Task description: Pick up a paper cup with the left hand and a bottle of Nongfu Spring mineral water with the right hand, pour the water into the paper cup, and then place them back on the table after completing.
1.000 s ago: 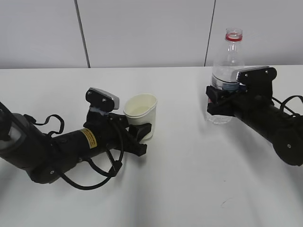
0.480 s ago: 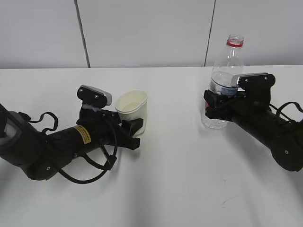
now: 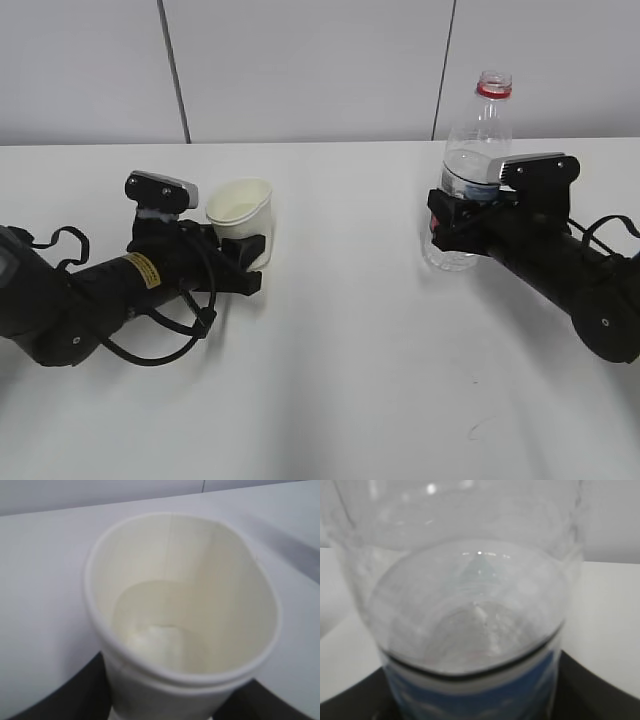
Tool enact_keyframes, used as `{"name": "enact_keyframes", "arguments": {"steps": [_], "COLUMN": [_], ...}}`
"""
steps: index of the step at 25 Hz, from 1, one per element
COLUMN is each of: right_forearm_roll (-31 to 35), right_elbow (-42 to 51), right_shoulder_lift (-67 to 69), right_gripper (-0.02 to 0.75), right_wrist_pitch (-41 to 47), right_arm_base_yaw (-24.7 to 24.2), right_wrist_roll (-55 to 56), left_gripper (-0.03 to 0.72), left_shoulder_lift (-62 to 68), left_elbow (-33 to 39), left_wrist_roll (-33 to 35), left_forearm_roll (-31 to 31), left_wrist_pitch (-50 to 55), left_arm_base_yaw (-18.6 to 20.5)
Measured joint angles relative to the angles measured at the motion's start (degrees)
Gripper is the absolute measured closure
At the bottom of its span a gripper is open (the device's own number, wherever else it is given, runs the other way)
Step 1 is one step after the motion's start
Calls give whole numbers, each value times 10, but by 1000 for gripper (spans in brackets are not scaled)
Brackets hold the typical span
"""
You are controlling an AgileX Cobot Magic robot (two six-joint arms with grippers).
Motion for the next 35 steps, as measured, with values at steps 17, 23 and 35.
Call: {"name": "enact_keyframes", "arguments": {"steps": [17, 23, 35], "right_forearm_roll": [-3, -3, -4], "right_elbow": [0, 0, 0], "right_shoulder_lift": [1, 1, 1], "right_gripper": [316, 316, 316], "right_wrist_pitch": [-2, -2, -2], "right_arm_base_yaw": [0, 0, 0], "right_wrist_roll": [-8, -8, -10], "left_gripper": [338, 338, 339], "left_shoulder_lift": [0, 4, 10], "left_elbow": [0, 0, 0], "left_wrist_roll": [28, 28, 28], "left_forearm_roll": [1, 1, -3], "left_wrist_pitch": [18, 18, 8], "left_arm_base_yaw": [65, 71, 71]}}
